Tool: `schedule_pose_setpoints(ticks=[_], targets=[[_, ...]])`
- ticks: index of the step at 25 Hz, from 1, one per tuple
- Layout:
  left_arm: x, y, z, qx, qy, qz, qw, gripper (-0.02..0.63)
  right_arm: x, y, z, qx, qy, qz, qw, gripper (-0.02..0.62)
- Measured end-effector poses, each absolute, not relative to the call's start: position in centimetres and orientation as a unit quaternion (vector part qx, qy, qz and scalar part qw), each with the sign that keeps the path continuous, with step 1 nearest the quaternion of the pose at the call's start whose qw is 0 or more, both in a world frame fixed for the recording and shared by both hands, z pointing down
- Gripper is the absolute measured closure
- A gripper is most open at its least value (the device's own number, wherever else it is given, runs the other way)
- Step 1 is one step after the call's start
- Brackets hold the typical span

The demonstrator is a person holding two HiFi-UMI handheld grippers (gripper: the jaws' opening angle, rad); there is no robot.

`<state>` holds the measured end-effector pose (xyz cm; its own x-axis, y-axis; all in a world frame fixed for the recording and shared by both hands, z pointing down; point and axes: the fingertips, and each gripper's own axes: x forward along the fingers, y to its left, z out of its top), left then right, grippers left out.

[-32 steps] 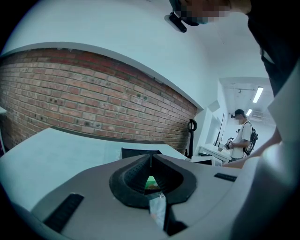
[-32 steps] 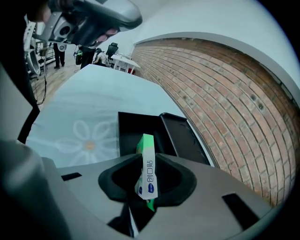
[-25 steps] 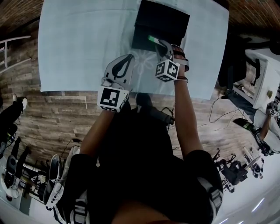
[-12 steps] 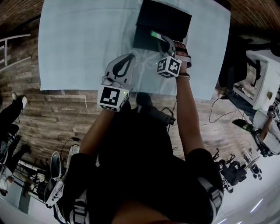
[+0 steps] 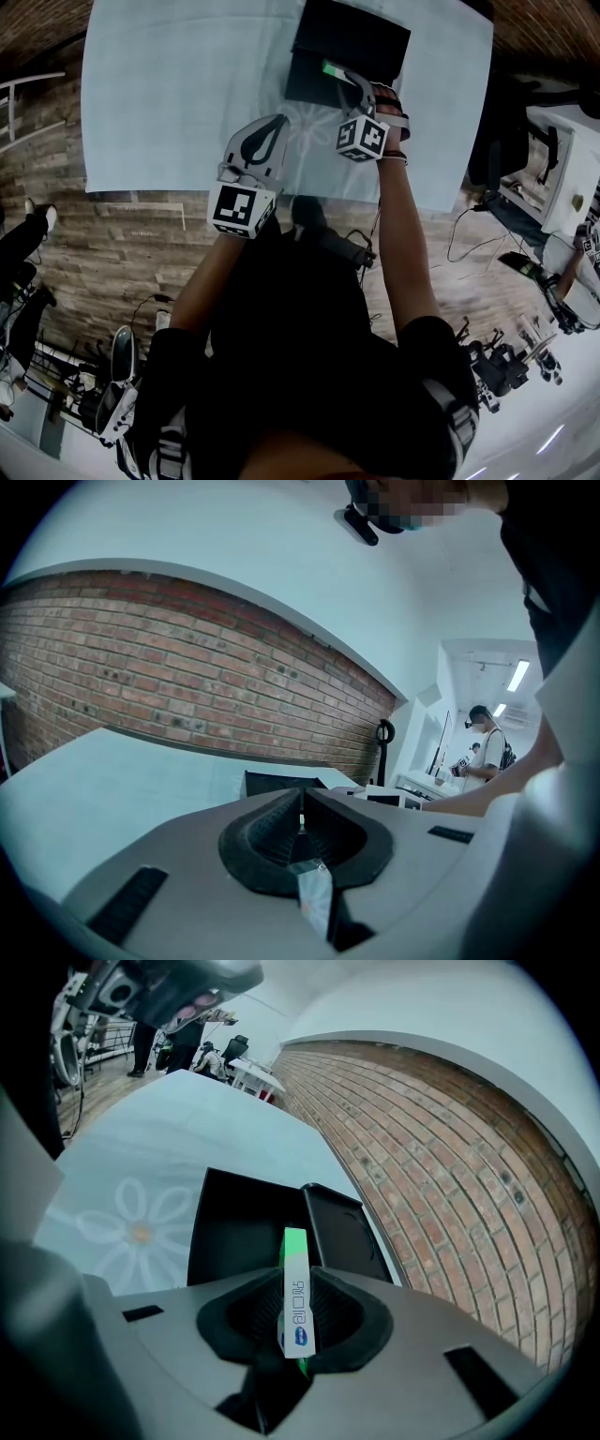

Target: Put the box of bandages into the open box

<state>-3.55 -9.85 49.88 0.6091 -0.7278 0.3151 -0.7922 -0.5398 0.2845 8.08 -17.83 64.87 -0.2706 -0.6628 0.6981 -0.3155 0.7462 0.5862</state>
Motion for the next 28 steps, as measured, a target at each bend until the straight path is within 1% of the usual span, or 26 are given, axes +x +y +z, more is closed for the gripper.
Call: schedule_pose_setpoints(ticks=[12,22,28], targets=[[-3.8,-9.5,50.1,0.874,-0.433,0.078,0.207,0.568,7.9,-16.2,65.7,0.301,-0.789,-0.144,0.516,0.495],[-4.0,-9.2,50.3,0.875,-0.427,0.079,0.214,0.566,7.7,-15.5,66.5,0.295,-0.806,-0.082,0.506,0.482],[-3.6,-8.7,50.1,0.876,-0.424,0.083,0.212,0.567,8.1,-15.0,66.6,0.298,-0.815,-0.052,0.494,0.484]])
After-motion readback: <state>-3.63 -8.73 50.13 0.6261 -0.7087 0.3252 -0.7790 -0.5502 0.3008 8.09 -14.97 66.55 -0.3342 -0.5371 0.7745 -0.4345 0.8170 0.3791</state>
